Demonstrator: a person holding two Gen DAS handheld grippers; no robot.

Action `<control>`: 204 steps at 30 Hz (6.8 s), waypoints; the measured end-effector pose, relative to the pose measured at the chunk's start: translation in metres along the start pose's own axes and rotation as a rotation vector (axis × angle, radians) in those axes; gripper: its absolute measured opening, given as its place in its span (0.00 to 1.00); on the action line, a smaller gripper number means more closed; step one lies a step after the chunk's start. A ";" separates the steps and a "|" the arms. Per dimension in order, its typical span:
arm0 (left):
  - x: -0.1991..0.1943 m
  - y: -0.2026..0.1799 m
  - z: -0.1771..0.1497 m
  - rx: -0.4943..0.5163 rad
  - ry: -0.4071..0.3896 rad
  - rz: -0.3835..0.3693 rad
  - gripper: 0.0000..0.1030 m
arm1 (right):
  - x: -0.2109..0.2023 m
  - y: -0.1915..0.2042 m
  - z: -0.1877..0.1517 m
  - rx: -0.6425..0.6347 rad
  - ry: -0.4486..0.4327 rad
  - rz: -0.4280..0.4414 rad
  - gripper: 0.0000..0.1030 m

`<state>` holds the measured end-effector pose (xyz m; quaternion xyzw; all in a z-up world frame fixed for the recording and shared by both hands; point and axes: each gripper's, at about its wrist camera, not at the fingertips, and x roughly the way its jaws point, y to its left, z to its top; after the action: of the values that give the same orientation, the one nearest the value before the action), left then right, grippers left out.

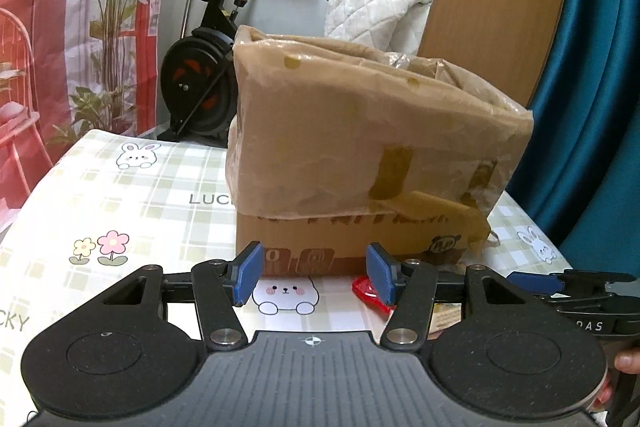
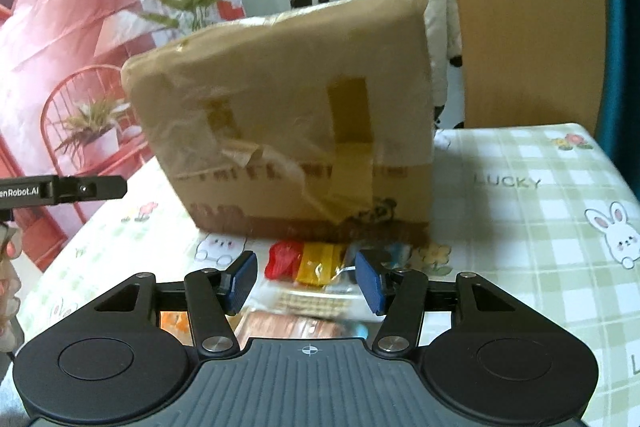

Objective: Organize snacks
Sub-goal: 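Move both tools back toward the remaining snacks beside the box, then close the left gripper on the wrapped bread loaf, then carry the bread loaf with the left gripper into the paper bag and release, then move both tools back to the red and yellow candies, then grasp the red candy with the left gripper while the right grasps the yellow candy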

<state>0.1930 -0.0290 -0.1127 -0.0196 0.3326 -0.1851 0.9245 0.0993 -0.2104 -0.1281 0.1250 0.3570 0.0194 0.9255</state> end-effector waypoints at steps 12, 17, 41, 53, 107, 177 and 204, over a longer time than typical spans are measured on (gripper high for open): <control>0.002 -0.001 -0.015 0.008 0.044 -0.028 0.57 | 0.007 0.005 -0.006 -0.016 0.064 0.001 0.51; 0.004 -0.006 -0.023 0.013 0.073 -0.063 0.57 | 0.008 0.009 -0.011 -0.036 0.092 0.003 0.52; 0.045 -0.057 -0.073 -0.039 0.302 -0.276 0.56 | -0.005 0.001 -0.054 -0.310 0.189 0.068 0.55; 0.076 -0.066 -0.089 -0.080 0.381 -0.344 0.50 | 0.005 -0.002 -0.062 -0.311 0.219 0.107 0.48; 0.052 -0.020 0.150 0.063 -0.081 -0.126 0.48 | 0.062 0.019 0.174 -0.195 -0.131 0.041 0.44; 0.100 -0.003 0.005 0.015 0.213 -0.162 0.48 | 0.125 -0.003 -0.014 0.006 0.160 -0.023 0.28; 0.153 -0.064 -0.036 0.048 0.250 -0.022 0.53 | 0.068 -0.033 -0.007 0.009 0.007 -0.008 0.28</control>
<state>0.2580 -0.1398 -0.2234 0.0219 0.4405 -0.2042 0.8740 0.1433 -0.2326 -0.1861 0.1274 0.3610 0.0146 0.9237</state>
